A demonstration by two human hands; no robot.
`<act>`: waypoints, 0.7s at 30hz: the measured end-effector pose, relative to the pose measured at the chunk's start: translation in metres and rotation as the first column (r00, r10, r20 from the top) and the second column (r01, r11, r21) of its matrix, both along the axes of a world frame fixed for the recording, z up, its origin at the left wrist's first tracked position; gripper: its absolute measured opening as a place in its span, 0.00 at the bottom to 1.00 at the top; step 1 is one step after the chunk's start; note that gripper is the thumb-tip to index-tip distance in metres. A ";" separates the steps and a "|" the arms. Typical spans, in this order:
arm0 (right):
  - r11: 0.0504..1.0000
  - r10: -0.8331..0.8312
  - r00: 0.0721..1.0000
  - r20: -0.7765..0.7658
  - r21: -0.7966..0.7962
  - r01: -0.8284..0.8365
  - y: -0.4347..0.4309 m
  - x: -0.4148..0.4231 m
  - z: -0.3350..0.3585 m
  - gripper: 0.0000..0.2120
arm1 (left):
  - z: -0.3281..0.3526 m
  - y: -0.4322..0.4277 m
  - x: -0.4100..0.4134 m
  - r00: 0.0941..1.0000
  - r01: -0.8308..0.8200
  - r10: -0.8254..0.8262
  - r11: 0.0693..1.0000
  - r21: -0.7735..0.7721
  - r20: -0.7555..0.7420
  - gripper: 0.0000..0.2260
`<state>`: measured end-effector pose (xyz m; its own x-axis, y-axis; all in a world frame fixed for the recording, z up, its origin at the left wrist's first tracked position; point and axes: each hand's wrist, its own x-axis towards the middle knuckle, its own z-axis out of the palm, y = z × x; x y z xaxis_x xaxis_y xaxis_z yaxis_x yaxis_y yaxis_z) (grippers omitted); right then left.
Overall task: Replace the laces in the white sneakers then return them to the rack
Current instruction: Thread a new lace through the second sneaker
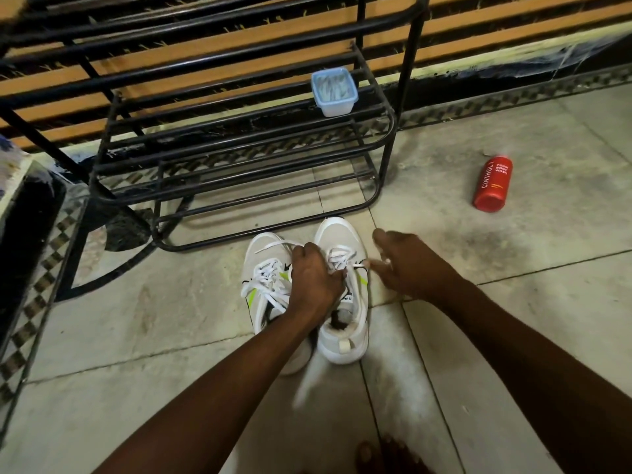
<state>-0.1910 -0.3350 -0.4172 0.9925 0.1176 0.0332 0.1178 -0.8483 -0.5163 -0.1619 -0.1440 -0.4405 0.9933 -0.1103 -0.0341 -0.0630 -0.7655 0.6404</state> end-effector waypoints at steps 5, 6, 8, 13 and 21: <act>0.975 0.106 0.990 0.098 -0.204 -0.085 0.001 0.002 0.008 0.05 | 0.002 -0.001 0.000 1.000 0.009 -0.009 1.000 0.026 -0.030 0.20; 0.999 -0.033 0.971 0.239 -0.016 0.038 0.003 0.002 0.011 0.06 | 0.002 -0.001 0.000 0.999 0.012 -0.011 1.000 0.028 -0.032 0.20; 0.935 -0.294 0.882 0.368 0.304 0.185 0.008 0.001 0.020 0.07 | 0.004 -0.001 -0.001 0.999 0.013 -0.012 0.999 0.031 -0.036 0.20; 0.051 -0.298 0.916 -0.270 0.953 0.298 0.032 -0.005 0.019 0.14 | 0.007 -0.002 -0.002 0.999 0.023 -0.021 0.999 0.035 -0.049 0.19; 0.988 0.140 0.990 -0.016 -0.067 -0.141 -0.011 -0.005 0.009 0.09 | 0.011 -0.003 -0.002 0.997 0.039 -0.035 0.998 0.054 -0.070 0.19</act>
